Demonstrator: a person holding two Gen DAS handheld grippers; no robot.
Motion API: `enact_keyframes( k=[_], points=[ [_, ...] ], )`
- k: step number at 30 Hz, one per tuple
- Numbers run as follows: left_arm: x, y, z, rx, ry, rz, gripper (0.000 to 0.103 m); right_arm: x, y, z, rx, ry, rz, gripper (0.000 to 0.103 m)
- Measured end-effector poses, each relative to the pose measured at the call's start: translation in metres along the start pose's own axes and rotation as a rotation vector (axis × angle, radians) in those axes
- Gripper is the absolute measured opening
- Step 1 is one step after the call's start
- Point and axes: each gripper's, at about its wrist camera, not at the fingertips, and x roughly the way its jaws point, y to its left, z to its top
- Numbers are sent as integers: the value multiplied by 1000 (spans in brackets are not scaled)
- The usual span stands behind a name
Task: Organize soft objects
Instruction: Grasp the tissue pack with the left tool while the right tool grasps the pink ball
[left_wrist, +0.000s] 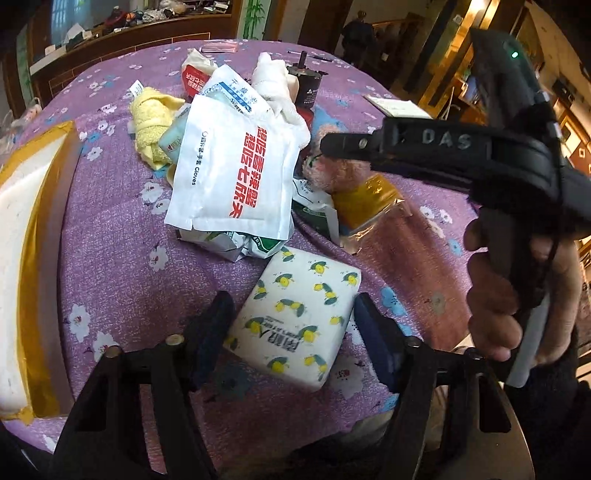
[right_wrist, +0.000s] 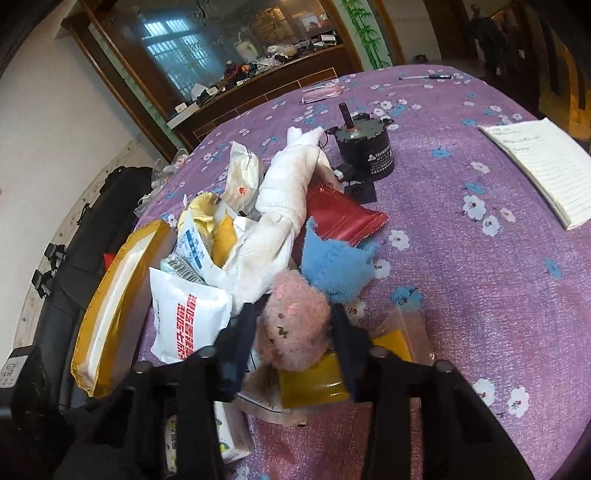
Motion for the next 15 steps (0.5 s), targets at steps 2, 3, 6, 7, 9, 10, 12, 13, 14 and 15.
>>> enact_keyframes(
  k=[2, 3, 6, 7, 9, 10, 12, 13, 14, 15],
  points=[
    [-5, 1, -3, -9, -5, -7, 61, 0, -1, -2, 11, 10, 3, 32],
    [-8, 2, -4, -4, -8, -11, 59, -3, -1, -5, 7, 1, 6, 31],
    [-9, 2, -7, 0, -24, -3, 56, -7, 0, -7, 8, -18, 7, 26],
    [-10, 4, -7, -12, -26, -3, 56, -11, -2, -9, 24, -21, 21, 25],
    [-13, 7, -9, -32, -38, -16, 54, -20, -3, -10, 46, -46, 37, 24],
    [-18, 8, -10, -45, -44, -34, 53, -25, -2, -10, 47, -66, 37, 24],
    [-25, 8, -10, -53, -56, -44, 51, -38, 1, -10, 35, -109, 37, 24],
    [-28, 8, -11, -58, -61, -42, 51, -42, 4, -10, 24, -122, 38, 24],
    [-32, 8, -12, -67, -65, -49, 51, -46, 7, -10, 14, -129, 33, 24],
    [-36, 9, -12, -70, -69, -60, 51, -48, 9, -10, 12, -135, 35, 24]
  ],
)
